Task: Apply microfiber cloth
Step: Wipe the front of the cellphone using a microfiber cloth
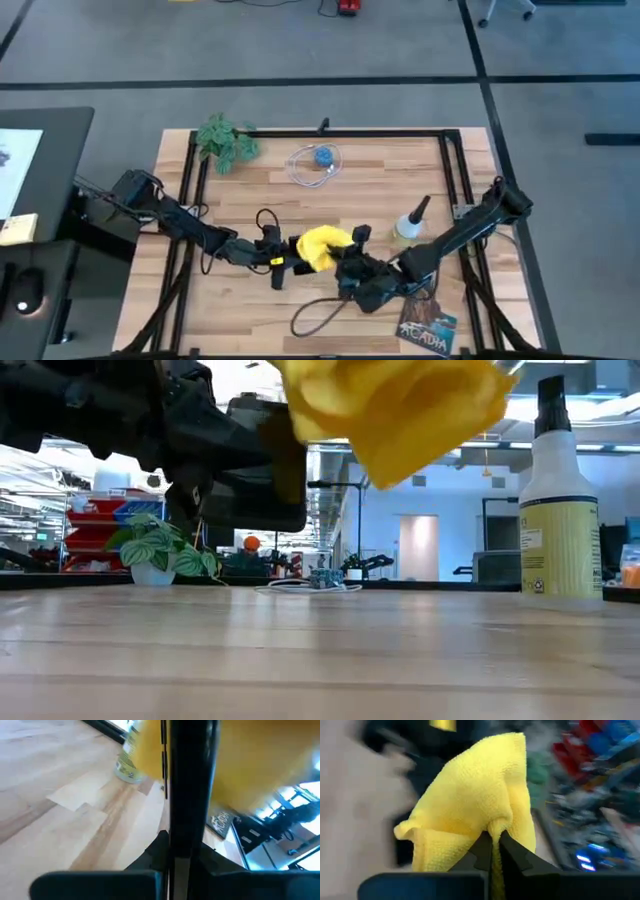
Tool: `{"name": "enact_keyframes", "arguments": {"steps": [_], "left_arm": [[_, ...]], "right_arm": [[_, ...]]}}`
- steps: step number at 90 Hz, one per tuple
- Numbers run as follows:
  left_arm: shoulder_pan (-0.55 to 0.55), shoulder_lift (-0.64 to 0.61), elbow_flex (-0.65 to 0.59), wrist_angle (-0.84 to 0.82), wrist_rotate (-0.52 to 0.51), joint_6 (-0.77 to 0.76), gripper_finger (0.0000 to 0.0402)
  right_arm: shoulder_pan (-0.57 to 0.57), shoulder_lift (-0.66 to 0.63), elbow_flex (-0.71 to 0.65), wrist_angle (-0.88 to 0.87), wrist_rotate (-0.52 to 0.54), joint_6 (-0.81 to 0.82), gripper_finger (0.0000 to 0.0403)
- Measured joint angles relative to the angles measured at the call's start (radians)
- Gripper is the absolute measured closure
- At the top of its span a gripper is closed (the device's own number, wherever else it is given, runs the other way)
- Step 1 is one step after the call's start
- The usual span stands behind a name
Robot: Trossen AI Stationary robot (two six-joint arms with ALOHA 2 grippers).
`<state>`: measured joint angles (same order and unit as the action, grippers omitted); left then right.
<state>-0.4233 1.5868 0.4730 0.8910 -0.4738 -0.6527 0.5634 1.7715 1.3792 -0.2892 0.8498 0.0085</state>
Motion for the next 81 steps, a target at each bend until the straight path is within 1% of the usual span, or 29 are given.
{"name": "enact_keyframes", "arguments": {"steps": [5,14,18,24,34,39,52,61,66,72,81], "left_arm": [[0.005,0.000,0.000,0.009,-0.002,0.005,0.0386],[0.005,0.000,0.012,0.018,-0.001,0.031,0.0386],[0.004,0.000,0.018,0.019,0.000,0.044,0.0386],[-0.001,0.001,0.029,0.017,0.008,0.060,0.0386],[-0.015,0.001,0.049,0.013,0.005,0.093,0.0386],[-0.021,0.002,0.056,0.007,0.000,0.107,0.0386],[-0.023,0.002,0.059,-0.015,-0.024,0.092,0.0386],[-0.027,0.002,0.059,-0.055,-0.006,0.077,0.0386],[-0.030,0.002,0.059,-0.050,0.020,0.085,0.0386],[-0.031,0.002,0.060,-0.046,0.024,0.087,0.0386],[-0.031,0.004,0.060,-0.052,0.027,0.091,0.0386]], "right_arm": [[0.000,0.019,0.001,0.045,-0.036,0.003,0.0403],[-0.019,0.070,0.001,0.114,-0.039,-0.015,0.0403],[-0.035,0.094,0.001,0.156,-0.029,-0.041,0.0403],[-0.061,0.122,0.001,0.215,0.013,-0.086,0.0403],[-0.107,0.141,0.001,0.280,0.016,-0.134,0.0403],[-0.120,0.141,0.002,0.278,0.036,-0.138,0.0403],[-0.133,0.128,0.002,0.268,0.181,-0.208,0.0403],[-0.134,0.105,0.002,0.262,0.249,-0.227,0.0403],[-0.128,0.098,0.003,0.236,0.262,-0.227,0.0403],[-0.119,0.099,0.003,0.188,0.257,-0.213,0.0403],[-0.093,0.101,0.002,0.109,0.224,-0.126,0.0403]]}}
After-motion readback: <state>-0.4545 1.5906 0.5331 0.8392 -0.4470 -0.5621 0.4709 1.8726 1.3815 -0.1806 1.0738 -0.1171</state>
